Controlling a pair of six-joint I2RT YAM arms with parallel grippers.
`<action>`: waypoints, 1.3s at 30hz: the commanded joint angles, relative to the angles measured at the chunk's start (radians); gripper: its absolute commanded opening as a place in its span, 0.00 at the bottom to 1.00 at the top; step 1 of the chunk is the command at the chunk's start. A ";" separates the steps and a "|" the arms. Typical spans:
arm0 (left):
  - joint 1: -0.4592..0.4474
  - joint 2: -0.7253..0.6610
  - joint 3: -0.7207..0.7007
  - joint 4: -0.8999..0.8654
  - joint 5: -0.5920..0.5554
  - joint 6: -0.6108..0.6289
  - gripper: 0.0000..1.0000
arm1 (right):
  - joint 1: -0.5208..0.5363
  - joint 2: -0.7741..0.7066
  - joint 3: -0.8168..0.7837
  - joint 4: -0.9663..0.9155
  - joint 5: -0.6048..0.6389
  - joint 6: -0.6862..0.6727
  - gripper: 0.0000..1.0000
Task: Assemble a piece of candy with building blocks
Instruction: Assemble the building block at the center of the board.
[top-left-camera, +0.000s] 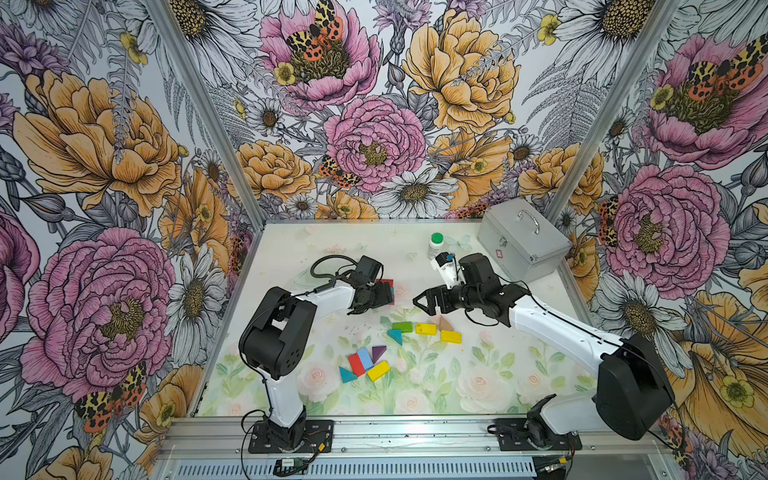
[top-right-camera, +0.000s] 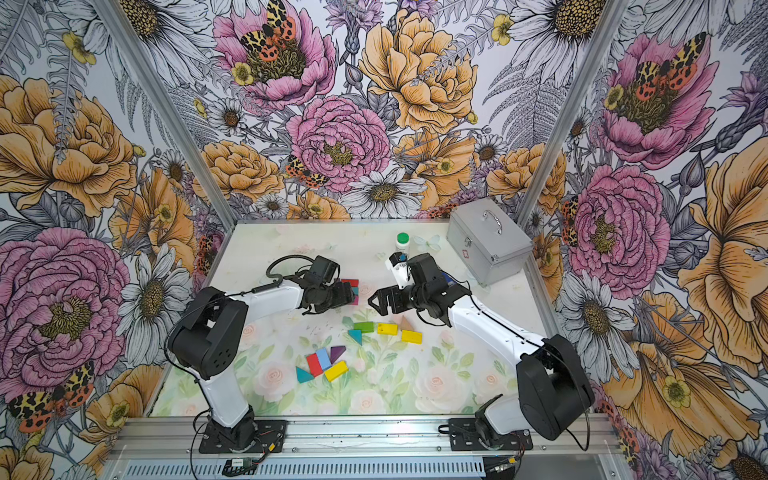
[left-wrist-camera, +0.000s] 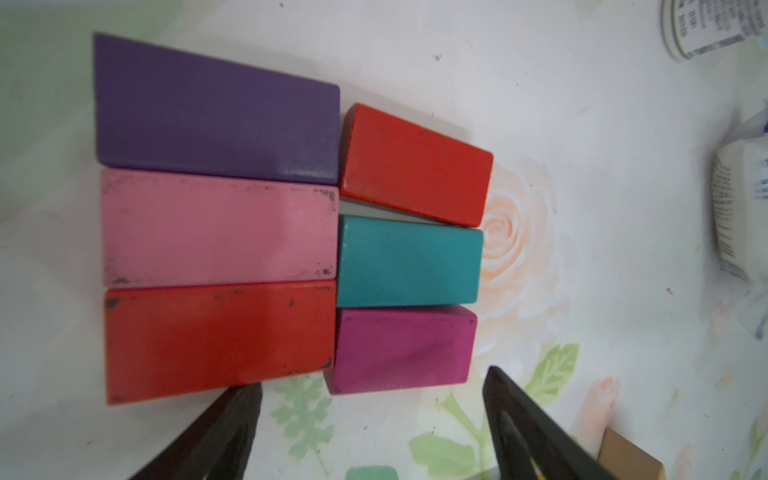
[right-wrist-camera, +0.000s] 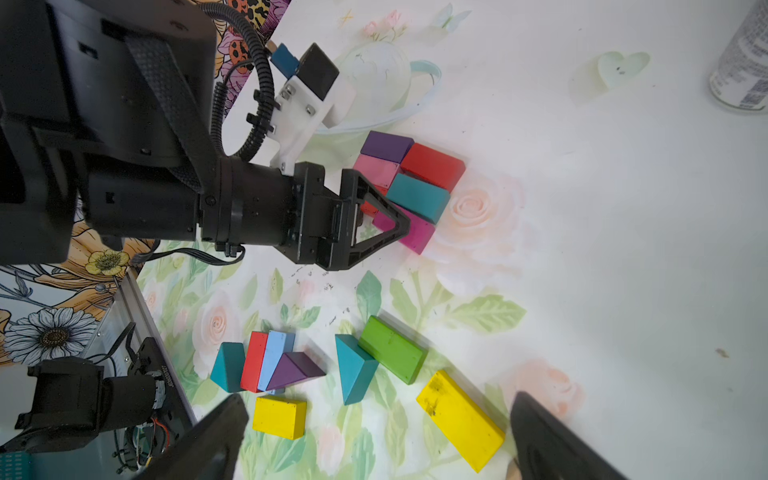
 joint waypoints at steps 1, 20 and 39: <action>0.010 0.009 -0.022 -0.021 0.025 0.010 0.84 | -0.008 0.003 -0.001 -0.004 0.016 -0.007 1.00; 0.061 -0.147 0.025 -0.164 0.146 0.121 0.84 | -0.007 -0.122 -0.099 -0.030 0.048 0.023 1.00; -0.103 0.093 0.171 -0.131 0.066 0.012 0.84 | -0.043 -0.130 -0.080 -0.066 0.048 -0.011 1.00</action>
